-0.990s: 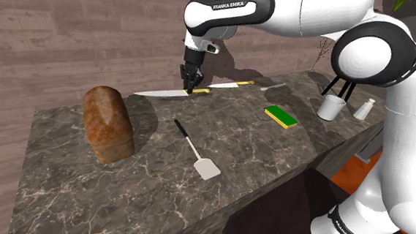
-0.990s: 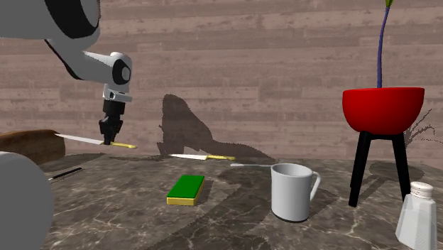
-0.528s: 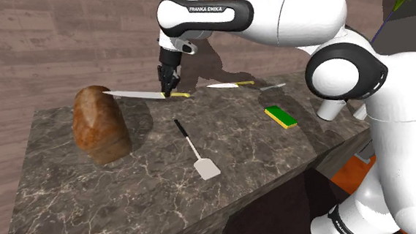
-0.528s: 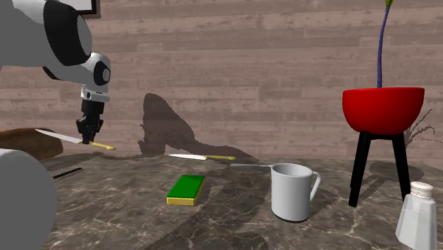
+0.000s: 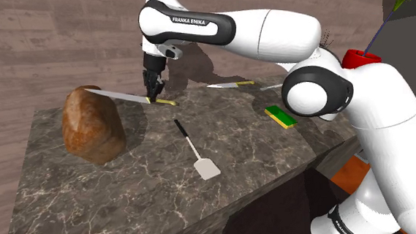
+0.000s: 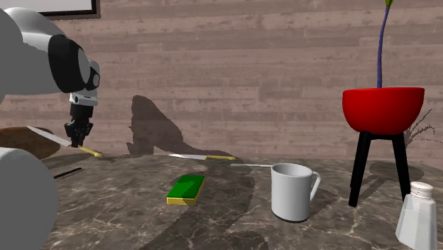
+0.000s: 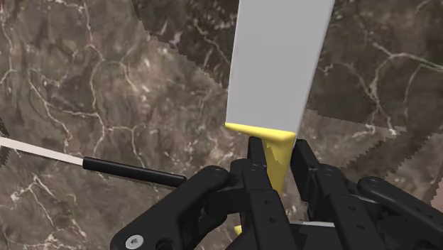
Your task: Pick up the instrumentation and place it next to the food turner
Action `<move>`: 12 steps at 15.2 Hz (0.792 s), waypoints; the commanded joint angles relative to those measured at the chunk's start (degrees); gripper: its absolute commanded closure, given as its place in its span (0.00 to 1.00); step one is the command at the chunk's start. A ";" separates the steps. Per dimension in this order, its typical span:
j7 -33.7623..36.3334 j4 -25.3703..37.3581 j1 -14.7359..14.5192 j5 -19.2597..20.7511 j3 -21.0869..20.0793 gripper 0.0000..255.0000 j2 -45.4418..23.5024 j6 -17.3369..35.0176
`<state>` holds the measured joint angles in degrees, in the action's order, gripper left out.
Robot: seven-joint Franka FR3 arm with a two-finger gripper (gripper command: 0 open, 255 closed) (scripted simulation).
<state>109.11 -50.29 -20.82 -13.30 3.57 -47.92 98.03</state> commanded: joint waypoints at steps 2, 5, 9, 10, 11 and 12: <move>-0.36 -2.86 -0.22 -0.08 0.02 1.00 0.40 2.43; -0.80 -5.19 -0.34 -0.19 0.02 1.00 0.42 4.70; -1.44 -8.15 -0.49 -0.41 0.01 1.00 0.02 8.01; -1.45 -8.18 -0.50 -0.41 0.02 1.00 0.03 8.02; -1.45 -8.18 -0.50 -0.42 0.02 1.00 0.03 8.02; -1.45 -8.16 -0.50 -0.42 0.03 1.00 0.03 8.01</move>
<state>107.74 -57.67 -21.34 -13.79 3.54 -47.46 105.75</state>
